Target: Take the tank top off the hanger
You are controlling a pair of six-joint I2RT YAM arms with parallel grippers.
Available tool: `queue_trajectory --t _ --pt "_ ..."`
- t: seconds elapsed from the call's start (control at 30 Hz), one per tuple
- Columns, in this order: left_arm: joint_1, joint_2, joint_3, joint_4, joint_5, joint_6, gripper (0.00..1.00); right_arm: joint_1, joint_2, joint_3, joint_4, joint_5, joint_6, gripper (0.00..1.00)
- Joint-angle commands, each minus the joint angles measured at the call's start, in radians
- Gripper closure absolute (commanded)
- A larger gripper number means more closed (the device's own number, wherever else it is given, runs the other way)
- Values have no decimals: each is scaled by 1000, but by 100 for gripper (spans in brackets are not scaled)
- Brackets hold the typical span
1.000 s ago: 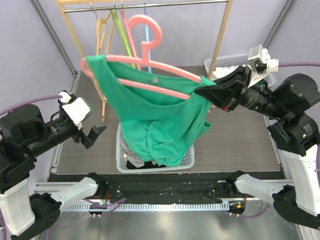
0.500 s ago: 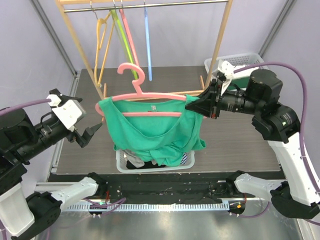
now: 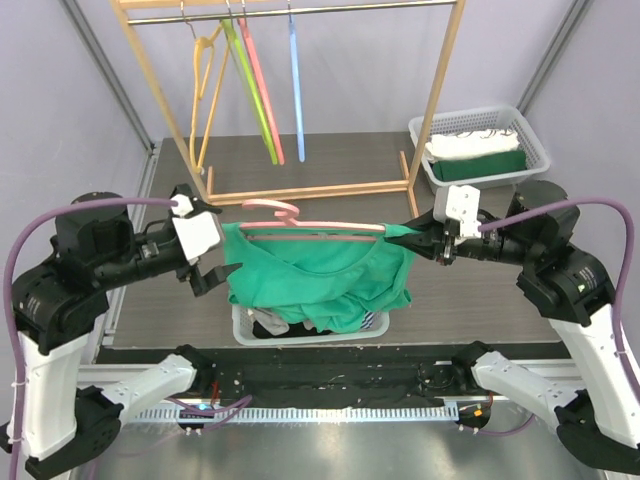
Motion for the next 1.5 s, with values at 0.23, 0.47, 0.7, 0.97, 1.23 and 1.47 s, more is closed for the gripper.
queue_trajectory --t 0.23,0.47,0.7,0.97,1.23,1.47 --pt "3 21 -33 109 168 39 0 4 10 60 56 -119 -138 99" --pt "3 50 -29 34 258 55 4 6 -12 71 132 -147 -89 99" --pt "4 73 5 32 264 33 28 6 -27 45 238 -193 -9 99" --pt "4 103 72 21 273 18 97 6 -30 -35 323 -207 55 99" --pt "4 81 58 21 271 13 97 6 -23 -67 335 -163 68 99" --pt "4 49 -24 147 101 -48 100 6 -85 -140 516 80 187 0"
